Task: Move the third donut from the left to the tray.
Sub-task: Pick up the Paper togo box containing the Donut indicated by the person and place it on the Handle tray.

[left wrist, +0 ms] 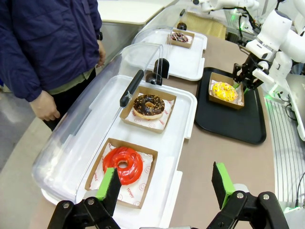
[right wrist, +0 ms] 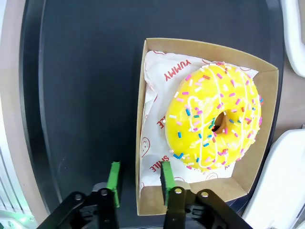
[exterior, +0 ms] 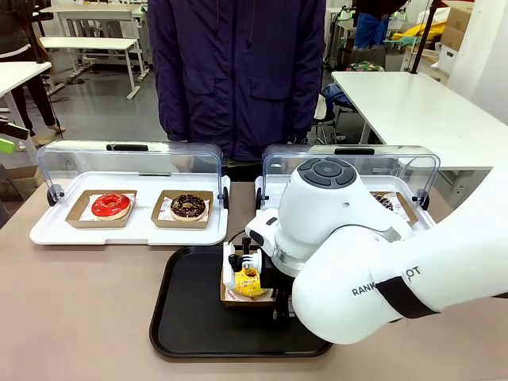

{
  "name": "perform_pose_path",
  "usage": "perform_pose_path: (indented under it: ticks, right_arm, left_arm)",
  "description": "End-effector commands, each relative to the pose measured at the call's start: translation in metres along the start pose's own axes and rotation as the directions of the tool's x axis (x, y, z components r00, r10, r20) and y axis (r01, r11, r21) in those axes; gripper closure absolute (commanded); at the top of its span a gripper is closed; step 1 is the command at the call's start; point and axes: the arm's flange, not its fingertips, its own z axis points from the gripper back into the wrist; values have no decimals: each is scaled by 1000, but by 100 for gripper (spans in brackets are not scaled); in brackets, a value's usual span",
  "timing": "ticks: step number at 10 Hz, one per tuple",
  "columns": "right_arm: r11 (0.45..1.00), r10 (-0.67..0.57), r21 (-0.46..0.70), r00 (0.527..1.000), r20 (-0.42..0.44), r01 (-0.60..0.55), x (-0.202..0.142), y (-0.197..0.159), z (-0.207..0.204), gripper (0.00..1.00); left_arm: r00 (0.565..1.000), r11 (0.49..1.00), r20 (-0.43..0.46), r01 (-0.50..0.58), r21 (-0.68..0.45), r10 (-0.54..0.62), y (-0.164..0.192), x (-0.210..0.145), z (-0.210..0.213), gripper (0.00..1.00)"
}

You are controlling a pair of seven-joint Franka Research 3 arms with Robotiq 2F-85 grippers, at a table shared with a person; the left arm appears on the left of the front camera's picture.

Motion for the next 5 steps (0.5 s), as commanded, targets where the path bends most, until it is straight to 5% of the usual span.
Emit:
perform_pose_path:
  ticks: [1,2,3,5]
  right_arm:
    - [1000,30,-8,999,40,-30,-46,39,17,0]
    - [999,36,-16,998,49,-36,-46,37,29,9]
    - [999,39,-19,997,60,-38,-46,34,42,0]
    - [999,42,1,995,94,-42,-52,20,75,0]
  left_arm:
    - [1000,1000,-2,1,-4,-1,-2,2,-1,0]
    - [1000,1000,-2,1,-4,-1,-2,2,-1,0]
    - [1000,1000,-2,1,-4,-1,-2,2,-1,0]
    - [1000,1000,-2,1,-4,-1,-2,2,-1,0]
